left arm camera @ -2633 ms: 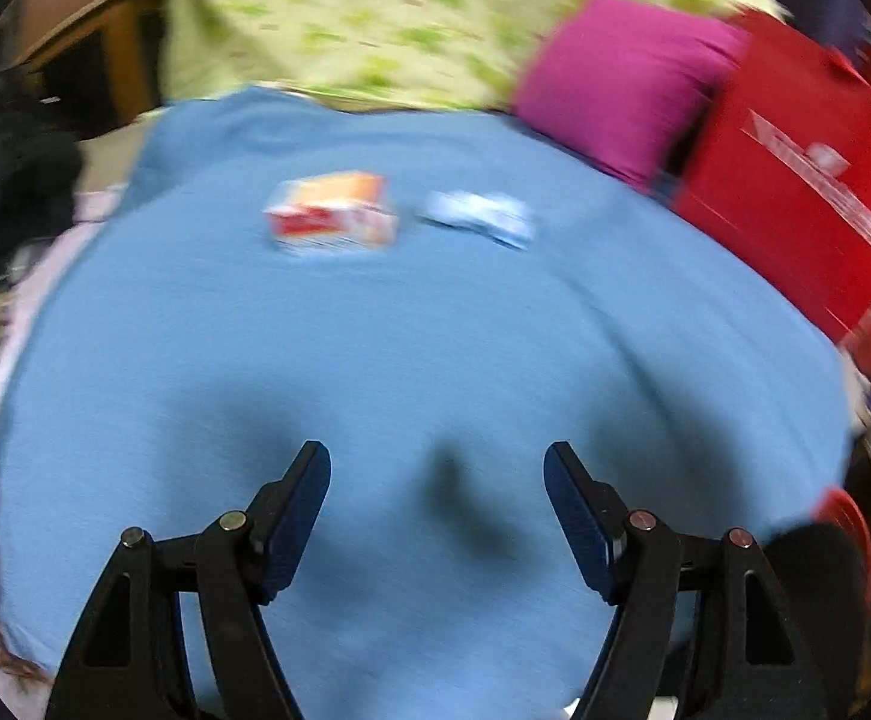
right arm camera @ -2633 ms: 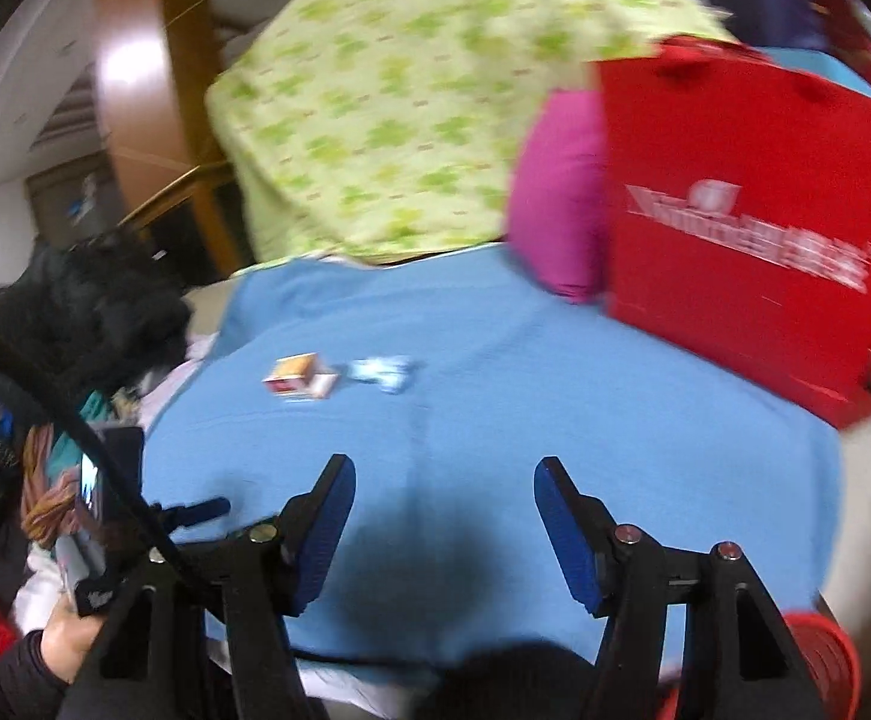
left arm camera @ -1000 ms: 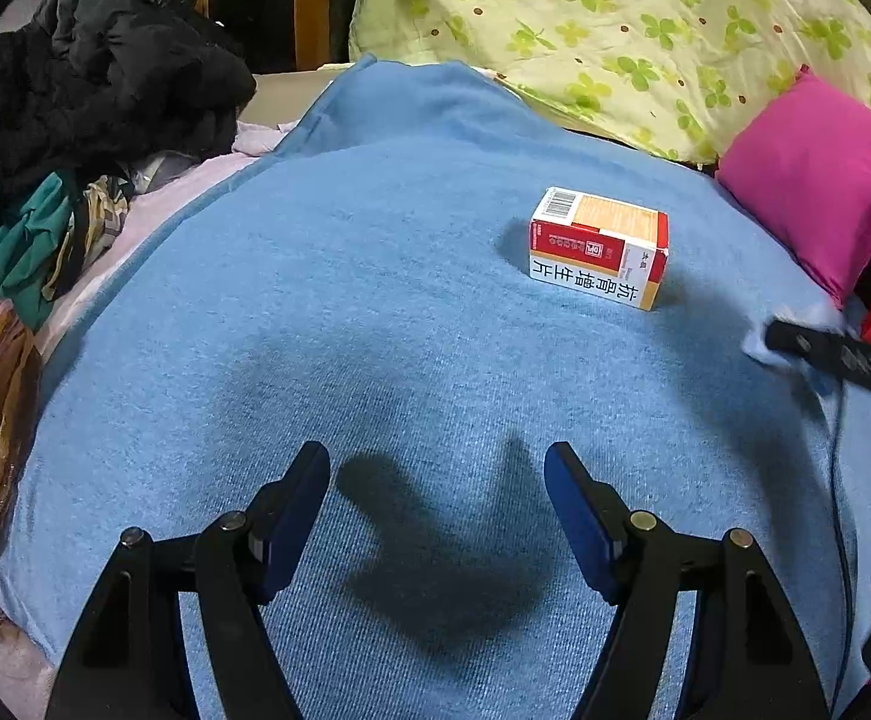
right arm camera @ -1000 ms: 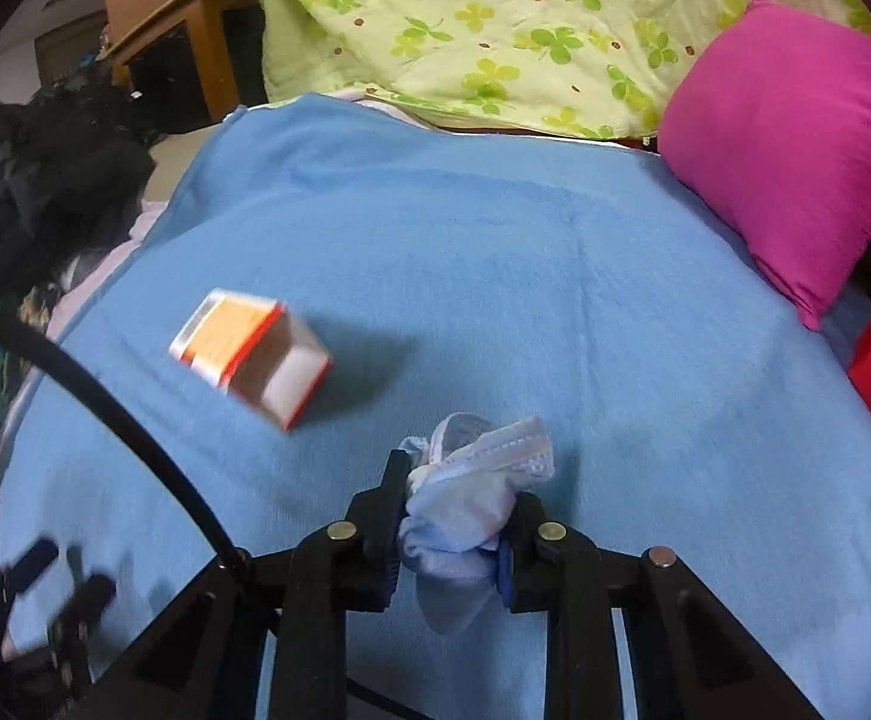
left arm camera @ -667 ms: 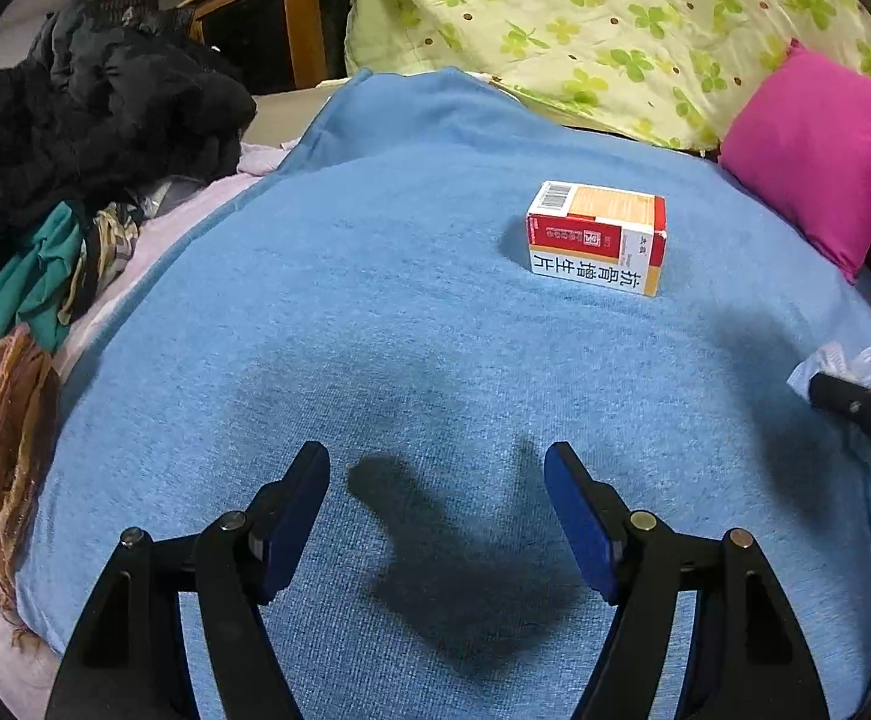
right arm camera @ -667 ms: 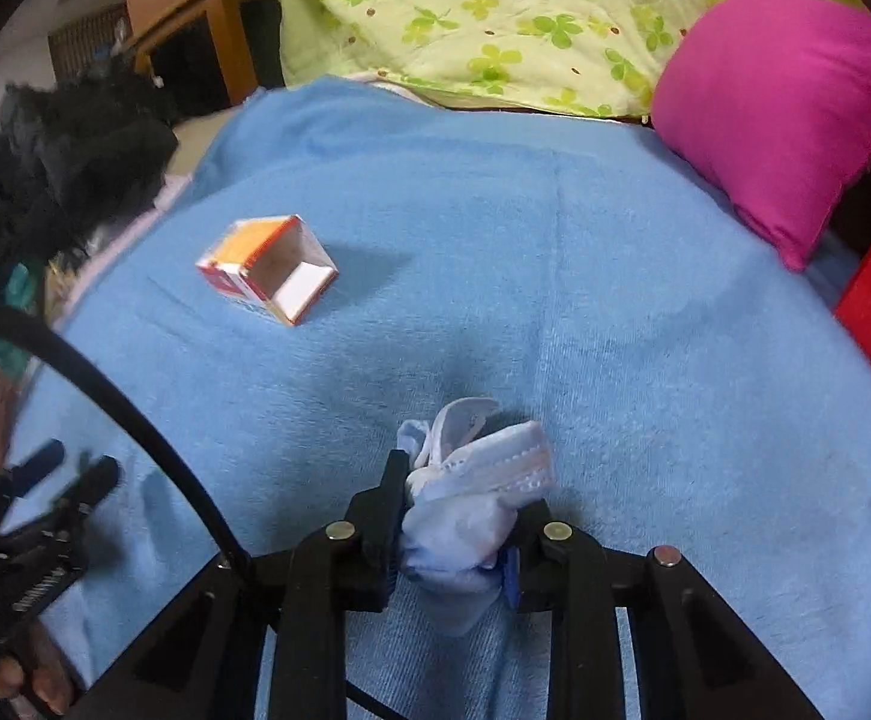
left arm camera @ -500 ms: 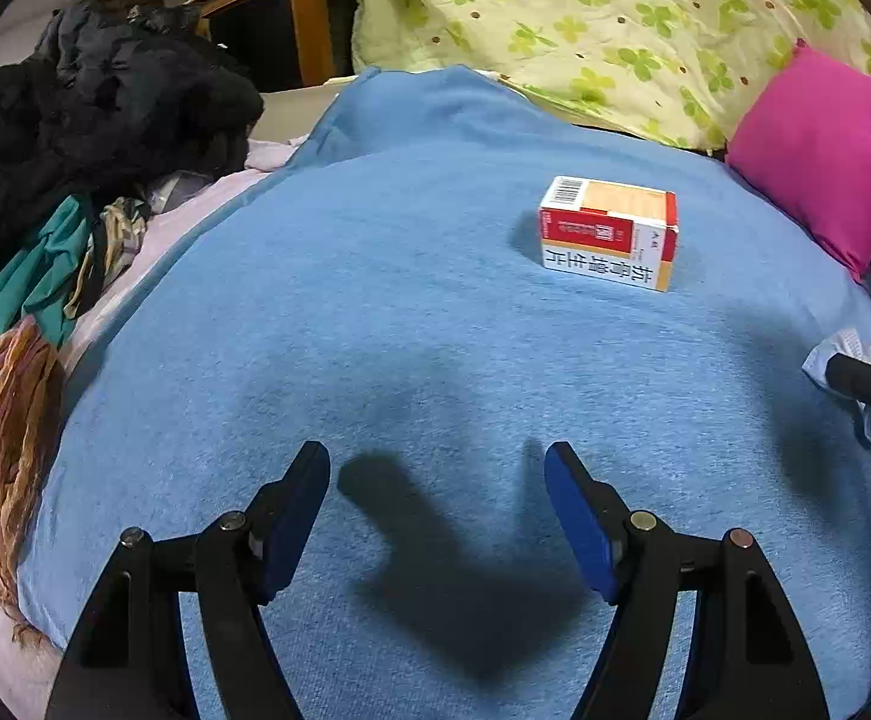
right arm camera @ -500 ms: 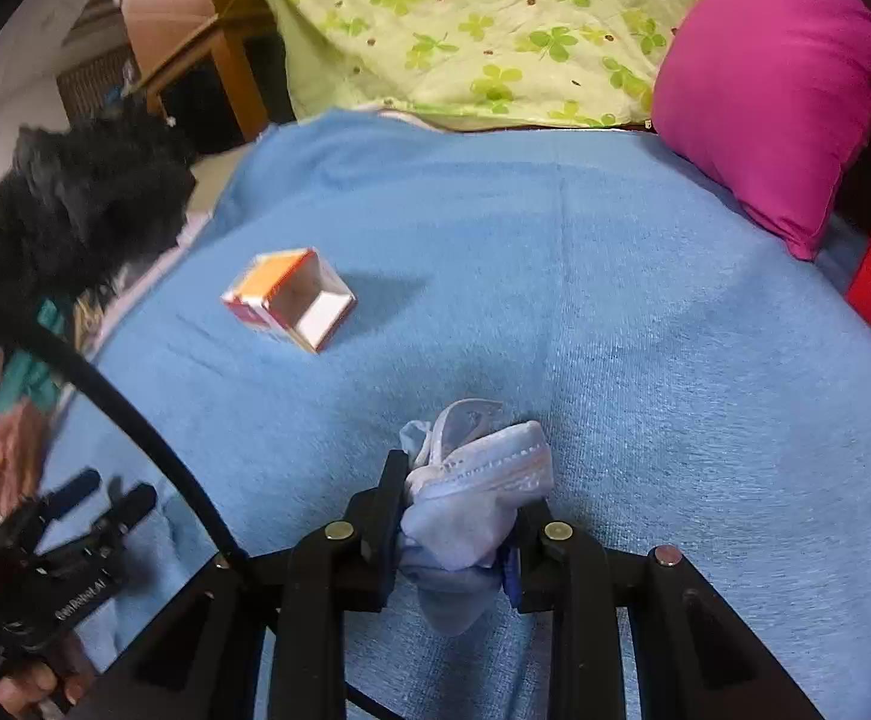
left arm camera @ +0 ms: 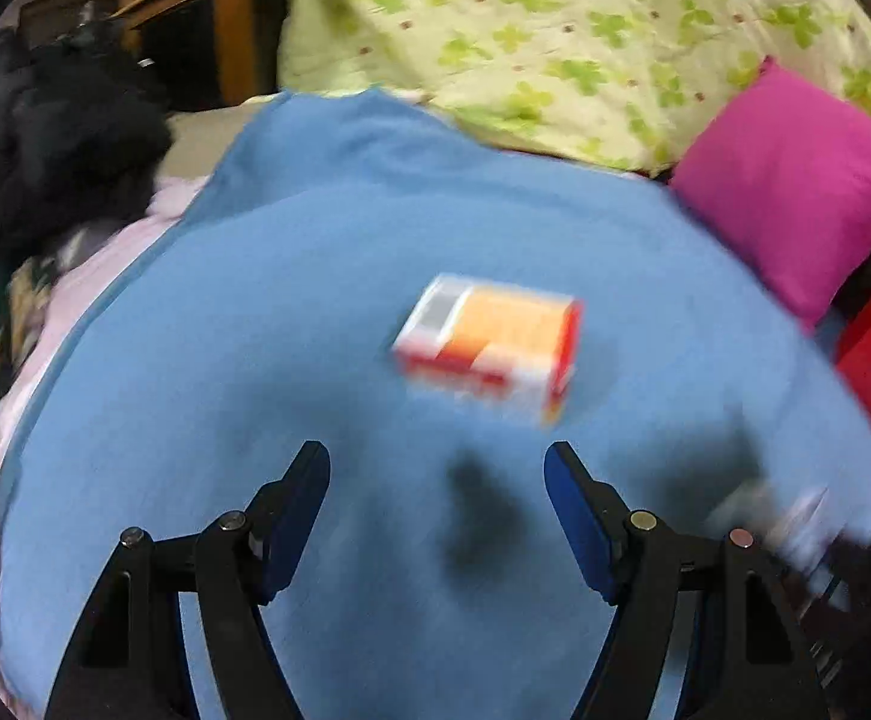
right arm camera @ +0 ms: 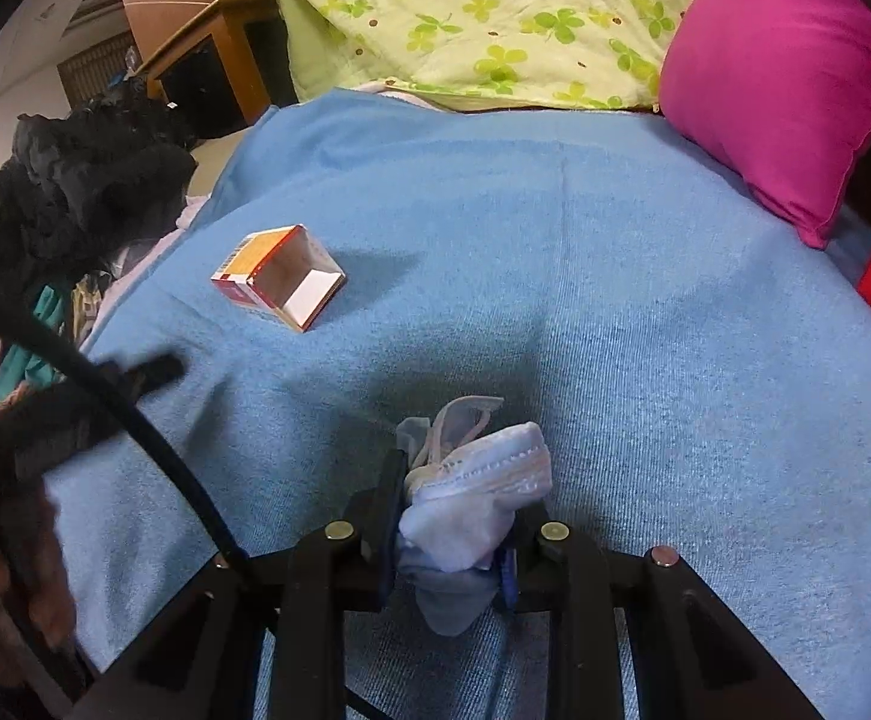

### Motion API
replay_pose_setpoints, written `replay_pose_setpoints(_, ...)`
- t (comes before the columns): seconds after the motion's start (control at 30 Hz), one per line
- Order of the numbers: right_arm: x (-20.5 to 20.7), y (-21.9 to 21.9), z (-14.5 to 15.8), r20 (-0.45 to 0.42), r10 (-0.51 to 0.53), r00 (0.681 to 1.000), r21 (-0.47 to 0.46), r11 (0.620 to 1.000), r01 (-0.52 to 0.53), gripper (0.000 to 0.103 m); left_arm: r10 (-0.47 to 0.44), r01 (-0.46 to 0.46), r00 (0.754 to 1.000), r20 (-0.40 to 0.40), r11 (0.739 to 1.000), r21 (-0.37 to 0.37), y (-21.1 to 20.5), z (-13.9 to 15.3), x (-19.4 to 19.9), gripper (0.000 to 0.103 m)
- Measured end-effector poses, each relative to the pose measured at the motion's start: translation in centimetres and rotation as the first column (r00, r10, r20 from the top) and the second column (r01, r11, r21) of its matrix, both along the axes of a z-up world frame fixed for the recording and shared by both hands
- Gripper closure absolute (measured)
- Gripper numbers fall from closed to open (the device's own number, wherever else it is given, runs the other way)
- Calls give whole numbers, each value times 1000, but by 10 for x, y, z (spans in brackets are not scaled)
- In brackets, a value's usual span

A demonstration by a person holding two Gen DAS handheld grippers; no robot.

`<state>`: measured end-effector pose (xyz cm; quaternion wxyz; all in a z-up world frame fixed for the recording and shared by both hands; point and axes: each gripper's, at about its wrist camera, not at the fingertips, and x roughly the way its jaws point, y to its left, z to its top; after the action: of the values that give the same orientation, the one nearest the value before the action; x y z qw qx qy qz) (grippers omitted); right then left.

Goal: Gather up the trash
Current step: 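Grasp the white-red medicine box with the left gripper while the right holds the tissue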

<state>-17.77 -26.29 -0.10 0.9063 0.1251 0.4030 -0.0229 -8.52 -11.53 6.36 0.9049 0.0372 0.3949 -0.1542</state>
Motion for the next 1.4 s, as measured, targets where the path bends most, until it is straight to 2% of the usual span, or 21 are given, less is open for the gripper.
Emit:
replay_pose_setpoints(0.07,1,-3,-1,-1,-3,1000,21,1000,3,76,-46,46,999,-2,999,-1,-15,10,11,28)
replay_pose_setpoints(0.13,1,-4,-1,1,-5,1000,29,1000,5,76,-48,48,999,-9,999,7,-27,15,21,28)
replay_pose_setpoints(0.2,3,-5,-1,2,-6,1000,38,999,6,76,-33,34,999,-39,999,29,-36,12,31,19)
replay_pose_setpoints(0.27,3,-7,-1,4,-8,1000,50,999,7,76,-19,23,999,-47,997,79,-40,3,36,19)
replay_pose_setpoints(0.3,3,-7,-1,5,-9,1000,54,999,8,76,-6,12,999,-41,992,128,-39,-3,35,19)
replay_pose_setpoints(0.4,1,-10,0,11,-15,1000,72,997,14,76,1,11,998,-58,978,209,-22,-18,32,19)
replay_pose_setpoints(0.5,0,-11,2,18,-17,1000,79,997,15,76,81,-76,997,-8,957,281,15,-14,33,19)
replay_pose_setpoints(0.57,-1,-11,2,22,-17,1000,80,997,15,76,120,-116,993,2,956,271,40,-6,36,19)
replay_pose_setpoints(0.63,-2,-12,2,21,-20,1000,82,996,18,76,120,-118,993,7,959,257,62,5,33,19)
replay_pose_setpoints(0.73,-2,-12,3,25,-26,999,87,996,23,76,134,-139,990,37,952,272,76,16,24,19)
replay_pose_setpoints(0.87,-5,-13,3,23,-33,999,87,996,30,76,103,-109,994,38,974,199,76,30,18,19)
replay_pose_setpoints(0.93,-5,-13,3,22,-34,999,85,996,32,76,81,-91,995,57,975,201,70,33,13,19)
replay_pose_setpoints(1.13,-4,-13,5,27,-38,999,89,995,35,76,71,-75,997,29,981,177,78,27,5,19)
replay_pose_setpoints(1.23,-4,-12,6,32,-34,999,82,996,31,76,38,-40,999,10,982,185,72,22,9,19)
replay_pose_setpoints(1.3,-5,-12,6,35,-35,999,78,996,32,76,-4,7,1000,-19,986,165,64,14,14,19)
replay_pose_setpoints(1.4,-8,-14,6,37,-44,998,84,996,41,76,-30,35,999,-29,977,209,50,-1,21,19)
